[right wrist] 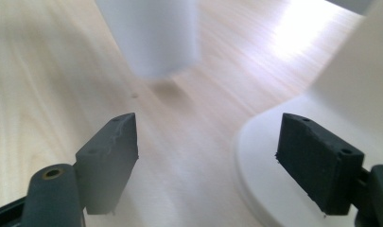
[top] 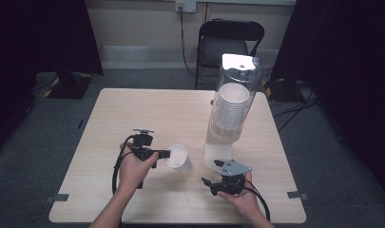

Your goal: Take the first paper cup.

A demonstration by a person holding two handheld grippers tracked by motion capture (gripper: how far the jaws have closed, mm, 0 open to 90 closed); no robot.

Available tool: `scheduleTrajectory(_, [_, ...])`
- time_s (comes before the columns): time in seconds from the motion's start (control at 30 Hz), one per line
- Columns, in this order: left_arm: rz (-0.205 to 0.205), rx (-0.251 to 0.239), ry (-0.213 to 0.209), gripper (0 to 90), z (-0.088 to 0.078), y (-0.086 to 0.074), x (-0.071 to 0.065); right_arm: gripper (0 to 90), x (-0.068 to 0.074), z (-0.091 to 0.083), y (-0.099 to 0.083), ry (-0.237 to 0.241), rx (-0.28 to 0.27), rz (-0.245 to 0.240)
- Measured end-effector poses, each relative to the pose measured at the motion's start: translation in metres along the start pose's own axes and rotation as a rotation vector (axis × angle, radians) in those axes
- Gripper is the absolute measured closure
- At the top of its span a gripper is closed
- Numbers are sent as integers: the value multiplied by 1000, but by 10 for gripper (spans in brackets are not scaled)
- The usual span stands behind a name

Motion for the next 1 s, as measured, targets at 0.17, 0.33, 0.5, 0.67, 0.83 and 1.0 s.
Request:
scheduleTrajectory(0.17, [-15,-9,134,852,-10,9,34,210,-4,-1,-2,-26,14,-5])
scheduleTrajectory(0.33, [-47,-5,191,851,-12,13,52,213,-8,-1,-3,-45,23,4])
scheduleTrajectory(0.5, [15,-97,126,585,-15,16,46,220,-11,-3,-4,-57,22,7])
scheduleTrajectory(0.67, [84,-151,64,444,-22,12,39,221,-13,-5,-6,-60,29,14])
scheduleTrajectory(0.83, [178,-170,-28,387,-34,-11,28,221,-18,-9,-9,-73,39,24])
scheduleTrajectory(1.0, [234,-163,-32,337,-37,-40,30,220,-26,-15,-13,-88,52,51])
Point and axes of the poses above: each handheld gripper's, and its own axes: z roughly forward along the jaws, y roughly out of its top, x roughly to its left, the point moved 4 cm from there along z, roughly forward along the jaws, and after that the axes turned 4 degrees about -x, right-handed, at the moved point
